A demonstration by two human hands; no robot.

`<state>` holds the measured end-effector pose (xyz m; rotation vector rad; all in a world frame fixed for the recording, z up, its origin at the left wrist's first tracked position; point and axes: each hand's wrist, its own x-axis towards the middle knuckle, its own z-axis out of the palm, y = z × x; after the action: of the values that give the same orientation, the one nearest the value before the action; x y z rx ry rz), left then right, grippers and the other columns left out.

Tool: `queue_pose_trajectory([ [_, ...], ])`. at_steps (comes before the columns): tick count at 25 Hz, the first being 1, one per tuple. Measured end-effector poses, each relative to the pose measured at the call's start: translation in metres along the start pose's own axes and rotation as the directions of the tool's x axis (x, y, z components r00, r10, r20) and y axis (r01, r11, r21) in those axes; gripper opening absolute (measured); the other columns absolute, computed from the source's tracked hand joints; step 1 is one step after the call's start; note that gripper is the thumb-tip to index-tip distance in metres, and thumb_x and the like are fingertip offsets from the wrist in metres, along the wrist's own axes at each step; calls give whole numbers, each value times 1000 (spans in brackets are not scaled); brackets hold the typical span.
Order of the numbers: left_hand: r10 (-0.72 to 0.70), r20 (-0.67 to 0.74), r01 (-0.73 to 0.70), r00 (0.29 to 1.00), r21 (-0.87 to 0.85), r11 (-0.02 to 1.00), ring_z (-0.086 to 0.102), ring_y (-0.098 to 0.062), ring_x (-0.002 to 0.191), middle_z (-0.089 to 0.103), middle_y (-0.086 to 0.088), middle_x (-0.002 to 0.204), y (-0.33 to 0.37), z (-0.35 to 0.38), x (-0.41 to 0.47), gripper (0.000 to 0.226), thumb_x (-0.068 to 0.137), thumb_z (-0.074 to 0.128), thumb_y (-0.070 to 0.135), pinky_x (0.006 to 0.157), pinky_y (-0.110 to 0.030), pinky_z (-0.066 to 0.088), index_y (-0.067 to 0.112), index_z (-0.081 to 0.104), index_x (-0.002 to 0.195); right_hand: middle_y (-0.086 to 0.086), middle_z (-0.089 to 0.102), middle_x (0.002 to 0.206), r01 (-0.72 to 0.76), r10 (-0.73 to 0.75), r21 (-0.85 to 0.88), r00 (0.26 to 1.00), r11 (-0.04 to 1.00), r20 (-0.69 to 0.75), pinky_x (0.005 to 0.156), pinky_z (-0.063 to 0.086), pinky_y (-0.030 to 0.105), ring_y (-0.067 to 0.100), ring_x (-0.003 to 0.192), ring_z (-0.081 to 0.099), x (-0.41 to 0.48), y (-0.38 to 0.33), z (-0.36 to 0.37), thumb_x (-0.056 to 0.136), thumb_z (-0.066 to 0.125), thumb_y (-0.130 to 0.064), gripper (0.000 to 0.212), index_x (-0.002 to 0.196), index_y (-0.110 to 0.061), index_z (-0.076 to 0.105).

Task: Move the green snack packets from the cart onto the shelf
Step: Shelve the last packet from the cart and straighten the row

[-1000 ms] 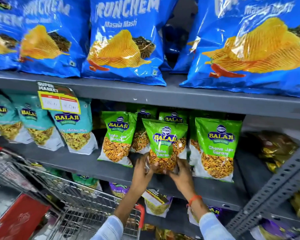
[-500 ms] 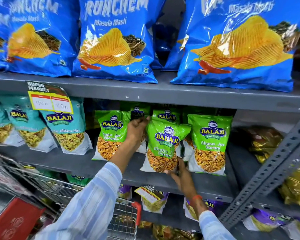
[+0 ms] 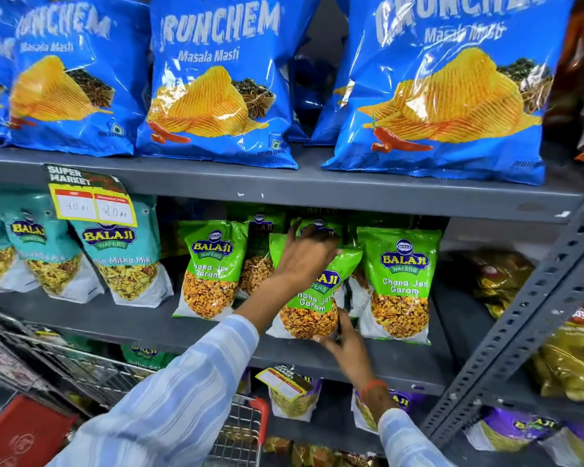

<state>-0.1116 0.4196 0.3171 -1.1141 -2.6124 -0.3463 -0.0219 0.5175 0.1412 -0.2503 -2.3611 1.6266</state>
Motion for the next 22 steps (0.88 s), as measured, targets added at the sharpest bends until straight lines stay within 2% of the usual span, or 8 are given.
queue_pose_trajectory([
  [4, -16, -142, -6, 990, -148, 989, 50, -28, 115, 68, 2, 112, 2, 6, 9, 22, 86, 47, 37, 109, -53, 24, 25, 63, 96, 0, 61, 119, -35, 36, 8, 999, 999, -10, 80, 42, 1, 15, 112, 55, 0, 1, -4, 68, 73, -30, 68, 127, -21, 40],
  [7, -66, -220, 33, 973, -151, 988, 52, -29, 113, 68, 1, 113, -5, 7, 8, 40, 81, 35, 49, 108, -53, 25, 26, 62, 100, 1, 60, 114, -50, 50, 4, 999, 999, 4, 79, 42, 2, 17, 109, 56, 1, 0, -6, 71, 74, -23, 65, 127, -19, 40],
  [10, -382, -364, 296, 849, -270, 916, 46, -26, 125, 55, -8, 132, -17, 26, -23, 62, 82, 37, 59, 111, -48, 26, 18, 43, 129, 18, 61, 102, -60, 61, 31, 998, 998, -29, 79, 49, 28, 30, 99, 58, 3, -5, -5, 76, 70, -13, 55, 123, -20, 43],
  [12, -539, -318, 334, 780, -517, 788, 35, -20, 135, 37, -6, 148, -24, 60, -69, 79, 79, 40, 65, 113, -42, 26, 20, 23, 141, 29, 56, 92, -50, 51, 19, 997, 999, -58, 74, 45, 45, 36, 84, 55, 2, -7, -3, 78, 68, -10, 43, 110, -27, 46],
  [15, -508, 61, 386, 859, -730, 565, 46, -16, 126, 37, -8, 148, -25, 109, -119, 97, 65, 33, 84, 95, -30, 42, 28, 17, 142, 22, 58, 105, -58, 59, 36, 998, 998, -31, 89, 45, 46, 28, 97, 56, 0, -14, 0, 76, 70, -13, 52, 117, -30, 42],
  [17, -494, 115, 410, 862, -731, 545, 48, -22, 127, 42, -8, 145, -25, 119, -124, 86, 72, 41, 76, 92, -31, 43, 30, 17, 141, 11, 51, 127, -31, 34, 21, 985, 999, -170, 104, 42, 41, 22, 119, 49, -9, -20, 4, 71, 75, -25, 64, 125, -19, 41],
  [20, -603, -86, 400, 793, -673, 622, 38, -23, 133, 39, -9, 147, -34, 105, -128, 72, 84, 48, 50, 104, -35, 37, 21, 19, 142, 10, 43, 123, 106, -119, -56, 903, 993, -413, 98, 42, 20, 16, 109, 52, -31, -42, 18, 74, 73, -26, 54, 120, -15, 47],
  [22, -665, -266, 440, 698, -574, 691, 37, -25, 134, 38, -12, 146, -64, 86, -134, 78, 82, 47, 57, 108, -41, 36, 16, 19, 142, 4, 43, 114, 216, -239, -108, 915, 970, -324, 91, 43, 17, 13, 101, 52, -35, -64, 40, 81, 66, -28, 36, 112, -19, 51],
])
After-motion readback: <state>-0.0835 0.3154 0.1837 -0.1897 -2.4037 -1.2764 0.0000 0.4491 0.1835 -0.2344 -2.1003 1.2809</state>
